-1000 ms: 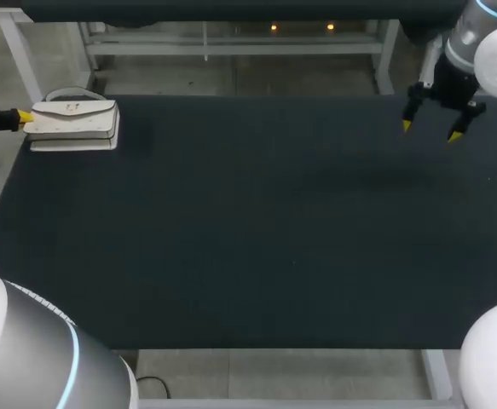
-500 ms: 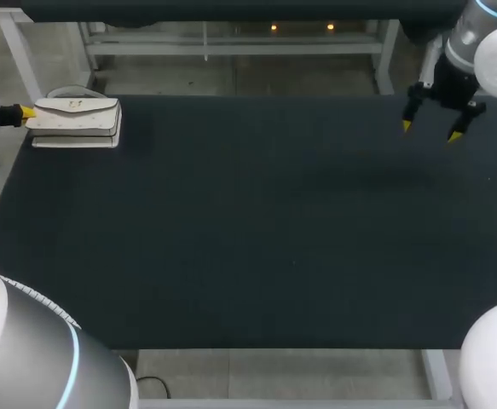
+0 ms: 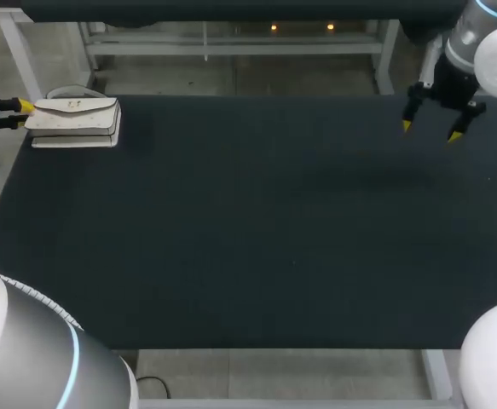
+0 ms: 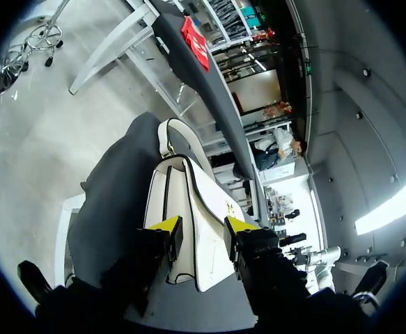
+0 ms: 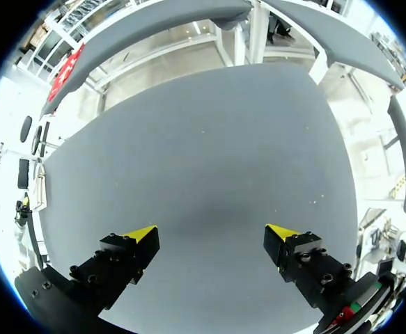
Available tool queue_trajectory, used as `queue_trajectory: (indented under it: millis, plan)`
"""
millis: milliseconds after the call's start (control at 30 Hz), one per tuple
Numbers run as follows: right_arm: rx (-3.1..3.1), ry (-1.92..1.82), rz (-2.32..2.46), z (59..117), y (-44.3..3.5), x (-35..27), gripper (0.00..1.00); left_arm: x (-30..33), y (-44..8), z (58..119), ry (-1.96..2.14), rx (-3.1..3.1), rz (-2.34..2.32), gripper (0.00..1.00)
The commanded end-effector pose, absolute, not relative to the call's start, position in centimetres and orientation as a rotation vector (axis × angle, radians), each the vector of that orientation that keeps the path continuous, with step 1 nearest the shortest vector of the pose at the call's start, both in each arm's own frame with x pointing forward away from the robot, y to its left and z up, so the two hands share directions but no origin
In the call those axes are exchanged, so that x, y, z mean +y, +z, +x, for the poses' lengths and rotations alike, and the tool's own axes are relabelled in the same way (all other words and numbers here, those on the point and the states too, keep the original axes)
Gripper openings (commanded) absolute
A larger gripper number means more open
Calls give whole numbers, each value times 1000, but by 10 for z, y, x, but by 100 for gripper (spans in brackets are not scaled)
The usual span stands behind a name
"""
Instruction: Pick up the bag, open it, inspect its contents, close it, and place it on the opposite side
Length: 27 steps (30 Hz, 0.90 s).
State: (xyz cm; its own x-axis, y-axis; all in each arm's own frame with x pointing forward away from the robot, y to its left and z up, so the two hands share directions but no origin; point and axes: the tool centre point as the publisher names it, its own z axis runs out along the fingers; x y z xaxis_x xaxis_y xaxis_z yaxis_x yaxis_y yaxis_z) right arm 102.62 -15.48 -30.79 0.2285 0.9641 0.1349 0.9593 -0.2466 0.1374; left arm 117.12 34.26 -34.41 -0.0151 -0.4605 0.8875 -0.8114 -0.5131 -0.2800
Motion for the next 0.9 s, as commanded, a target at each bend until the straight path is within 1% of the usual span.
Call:
queue_trajectory:
  millis: [33, 67, 100, 200, 233, 267, 300, 667, 900]
  plan:
    - [1910, 295, 2443, 1026, -307, -155, 100, 345, -348, 1174, 1371, -1416, 1815, 37]
    - [1910, 295, 2443, 1026, -307, -155, 100, 344, -348, 1173, 1369, -1418, 1808, 32]
    - [1910, 295, 2443, 1026, -307, -155, 100, 343, -348, 1171, 1369, -1420, 1806, 24]
    - [1910, 295, 2443, 1026, -307, -155, 100, 342, -349, 1169, 1368, -1424, 1802, 22]
    - [1910, 295, 2443, 1026, -307, -155, 100, 342, -349, 1168, 1366, -1424, 1803, 20]
    - [1910, 295, 2443, 1026, -307, -155, 100, 342, -349, 1169, 1365, -1423, 1805, 11]
    - [1910, 295, 2443, 1026, -307, -155, 100, 341, -350, 1169, 1361, -1425, 1810, 0]
    - [1910, 295, 2443, 1026, -307, -155, 100, 347, -353, 1183, 1341, -1410, 1840, 0]
    - [1910, 295, 2443, 1026, -307, -155, 100, 350, -354, 1178, 1346, -1404, 1837, 0]
